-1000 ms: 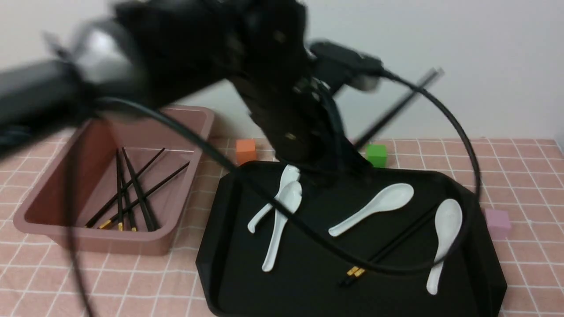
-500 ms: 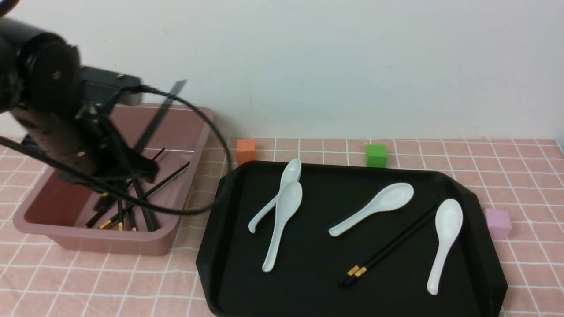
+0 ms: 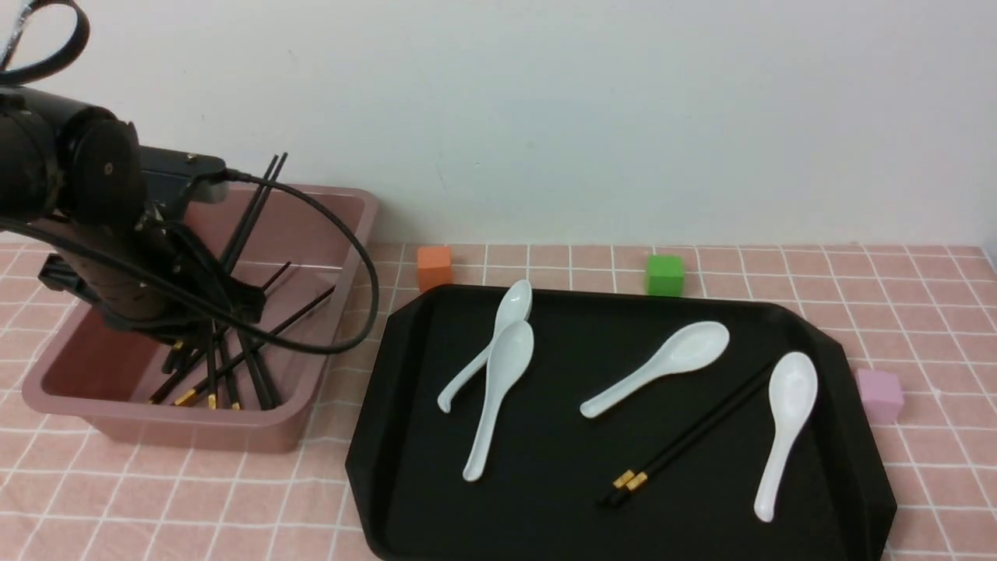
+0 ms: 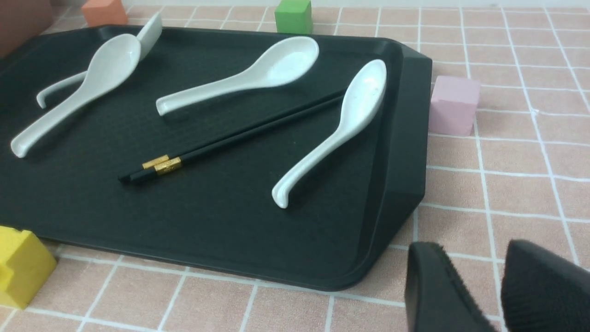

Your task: On pink tablecloth take chopsticks from black tray and put them in box.

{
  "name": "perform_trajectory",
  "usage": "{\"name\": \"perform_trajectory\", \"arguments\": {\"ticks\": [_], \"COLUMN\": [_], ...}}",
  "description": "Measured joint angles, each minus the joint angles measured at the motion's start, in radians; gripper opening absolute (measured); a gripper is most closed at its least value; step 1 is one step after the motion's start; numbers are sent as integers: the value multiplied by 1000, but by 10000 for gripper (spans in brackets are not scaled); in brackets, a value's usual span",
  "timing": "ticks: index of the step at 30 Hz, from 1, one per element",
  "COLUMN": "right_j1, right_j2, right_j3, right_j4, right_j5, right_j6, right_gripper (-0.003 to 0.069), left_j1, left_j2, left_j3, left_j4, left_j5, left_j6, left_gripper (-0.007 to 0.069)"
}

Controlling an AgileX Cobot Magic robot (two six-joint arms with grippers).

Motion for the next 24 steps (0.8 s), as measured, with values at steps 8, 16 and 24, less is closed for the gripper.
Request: {"name": "perform_trajectory", "arguments": {"ticks": [8,16,24], "right_j1": [0,0,0], "right_j2": [0,0,0], "right_j3": [0,0,0], "right_j4": [0,0,0], "right_j5": [0,0,0], "right_j6": [0,0,0], "right_gripper": [240,240,240], "left_j1": [0,0,0], "left_j2": [-83,-473,-1044], "left_j3": [0,62,422], "left_j4": [-3,-74,-128], "left_j5": [-3,-14,-164], "left_j6": [-21,-36,-32], "left_gripper": [388,106,-13]}}
